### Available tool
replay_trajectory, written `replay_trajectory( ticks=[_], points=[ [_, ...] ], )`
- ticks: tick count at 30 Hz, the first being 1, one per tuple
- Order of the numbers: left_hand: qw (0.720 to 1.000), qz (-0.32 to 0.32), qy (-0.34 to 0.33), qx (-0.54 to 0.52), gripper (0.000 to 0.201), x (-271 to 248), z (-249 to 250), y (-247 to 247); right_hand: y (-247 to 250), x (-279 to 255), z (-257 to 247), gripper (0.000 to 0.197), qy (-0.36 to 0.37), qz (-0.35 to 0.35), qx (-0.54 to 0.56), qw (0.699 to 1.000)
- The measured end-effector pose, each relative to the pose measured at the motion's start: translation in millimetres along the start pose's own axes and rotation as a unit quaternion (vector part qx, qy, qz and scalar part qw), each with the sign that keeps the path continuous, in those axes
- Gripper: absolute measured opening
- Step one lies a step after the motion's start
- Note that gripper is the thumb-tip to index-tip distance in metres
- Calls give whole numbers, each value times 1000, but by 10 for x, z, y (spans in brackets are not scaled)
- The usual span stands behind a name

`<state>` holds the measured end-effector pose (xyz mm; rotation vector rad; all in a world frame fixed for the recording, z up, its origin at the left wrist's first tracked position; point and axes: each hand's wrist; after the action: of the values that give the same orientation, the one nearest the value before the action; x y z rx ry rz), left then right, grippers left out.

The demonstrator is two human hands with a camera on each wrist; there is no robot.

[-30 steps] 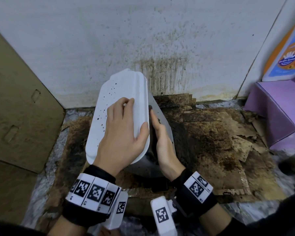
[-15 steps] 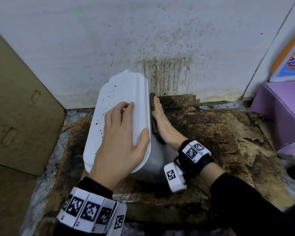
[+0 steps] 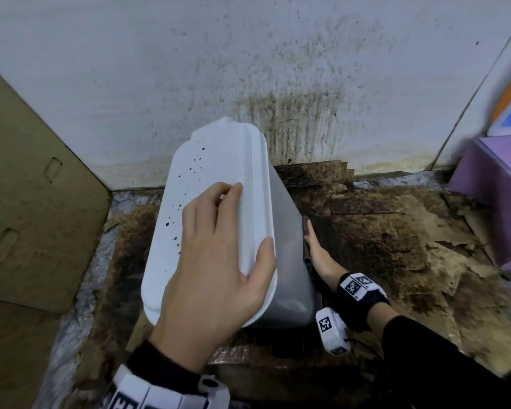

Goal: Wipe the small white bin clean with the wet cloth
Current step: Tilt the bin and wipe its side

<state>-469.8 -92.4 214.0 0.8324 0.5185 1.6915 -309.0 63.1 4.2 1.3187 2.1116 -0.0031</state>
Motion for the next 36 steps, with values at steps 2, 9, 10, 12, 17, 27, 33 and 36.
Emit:
replay_trajectory(
  ticks=[2, 9, 10, 12, 17, 27, 33, 36],
  points=[
    [1000, -1, 3, 1, 71, 2, -1, -2, -17, -24, -75, 69, -14, 11, 30, 999],
    [1000, -1, 5, 5, 70, -8, -10, 22, -3, -116, -676, 96, 65, 7, 45, 997],
    [1000, -2, 5, 4, 70, -9, -3, 22, 13, -169, -837, 88, 104, 0, 52, 993],
    [1000, -4, 8, 3, 71, -12, -3, 26, 25, -265, -1121, 72, 171, -20, 65, 983],
    [1000, 1, 12, 2, 71, -20, -52, 71, 76, -404, -1350, 61, 266, -64, 9, 962],
    [1000, 8, 6, -13, 70, -22, -105, 103, 103, 88, -47, 61, 131, -41, -116, 984],
    [1000, 7, -1, -7, 70, -8, -77, 68, 50, 125, 27, 59, 74, -24, -53, 996],
    [1000, 10, -2, -9, 70, -11, -74, 77, -12, 21, -138, 57, 70, 12, -49, 996]
  ],
)
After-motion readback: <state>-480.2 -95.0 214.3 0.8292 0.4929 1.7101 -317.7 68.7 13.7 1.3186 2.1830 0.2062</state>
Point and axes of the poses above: each hand's wrist, its own x-axis towards the middle knuckle, its own y-axis out of the back of the hand, z = x × y, and after that the axes turned 15 degrees about -x, right-handed
